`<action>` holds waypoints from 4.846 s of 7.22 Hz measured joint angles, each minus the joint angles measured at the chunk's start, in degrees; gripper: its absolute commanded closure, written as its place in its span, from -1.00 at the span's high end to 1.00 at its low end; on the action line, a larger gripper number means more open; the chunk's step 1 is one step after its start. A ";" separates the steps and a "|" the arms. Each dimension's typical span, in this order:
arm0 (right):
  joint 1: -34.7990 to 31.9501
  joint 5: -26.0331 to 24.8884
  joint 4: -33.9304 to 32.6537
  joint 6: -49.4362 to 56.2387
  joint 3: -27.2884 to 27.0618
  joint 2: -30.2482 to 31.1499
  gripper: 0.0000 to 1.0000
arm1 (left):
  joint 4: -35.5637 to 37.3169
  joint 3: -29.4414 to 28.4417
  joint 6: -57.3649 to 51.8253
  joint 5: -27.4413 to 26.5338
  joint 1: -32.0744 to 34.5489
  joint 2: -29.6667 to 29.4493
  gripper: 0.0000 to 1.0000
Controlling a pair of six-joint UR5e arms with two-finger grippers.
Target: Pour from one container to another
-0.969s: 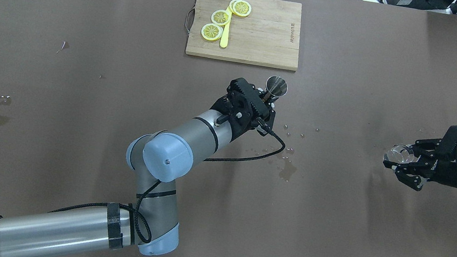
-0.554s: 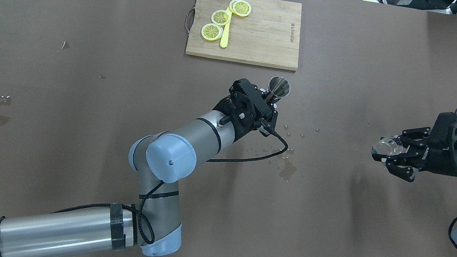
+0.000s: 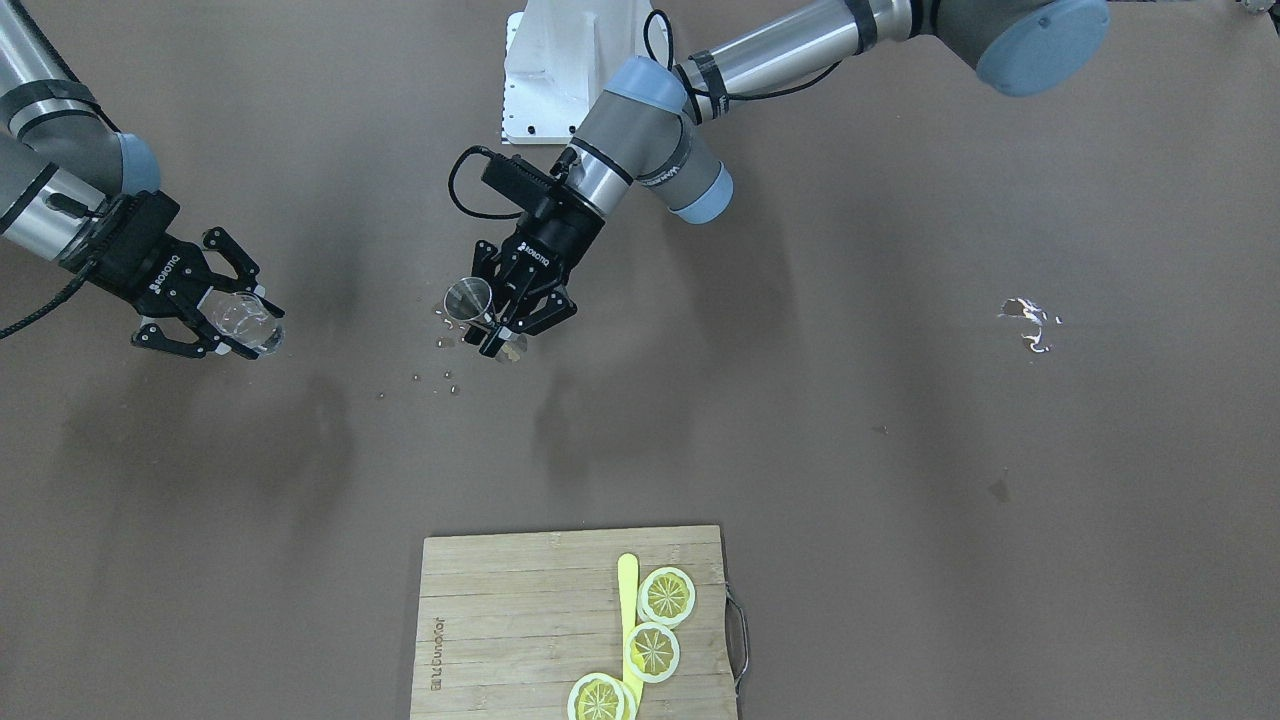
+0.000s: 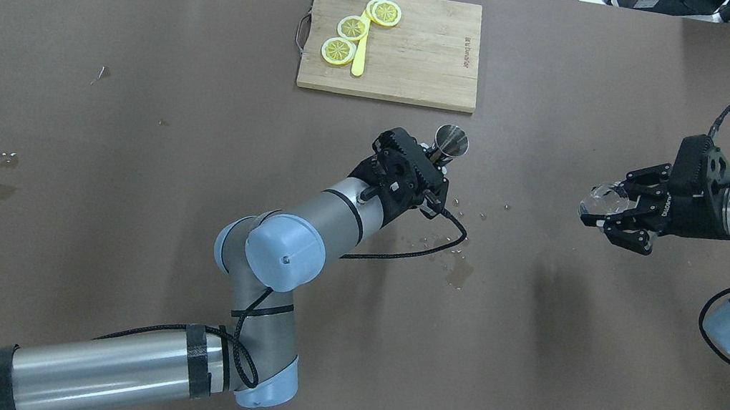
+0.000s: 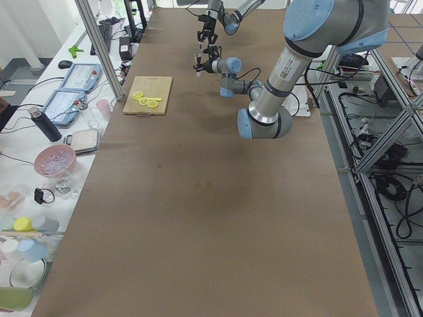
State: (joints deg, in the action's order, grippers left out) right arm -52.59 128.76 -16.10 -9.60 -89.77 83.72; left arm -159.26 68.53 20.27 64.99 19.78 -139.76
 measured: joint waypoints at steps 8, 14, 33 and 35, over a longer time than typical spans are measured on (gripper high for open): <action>-2.08 1.25 -39.67 19.12 -20.92 -2.87 -1.00 | -0.08 0.06 0.03 -0.31 -0.01 0.24 -1.00; -0.65 -0.57 -58.43 26.06 -20.71 -14.50 -1.00 | -0.09 0.04 -0.06 -0.39 -0.01 0.28 -1.00; 7.17 -12.79 -79.08 33.10 -20.02 -27.80 -1.00 | -0.09 -0.06 -0.06 -0.48 0.08 0.28 -1.00; 7.47 -13.15 -79.60 33.13 -19.73 -28.44 -1.00 | -0.09 -0.07 -0.06 -0.48 0.08 0.28 -1.00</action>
State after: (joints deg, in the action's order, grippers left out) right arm -45.12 115.61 -95.70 23.52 -109.50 55.28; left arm -159.35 68.47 20.21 64.51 19.86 -139.48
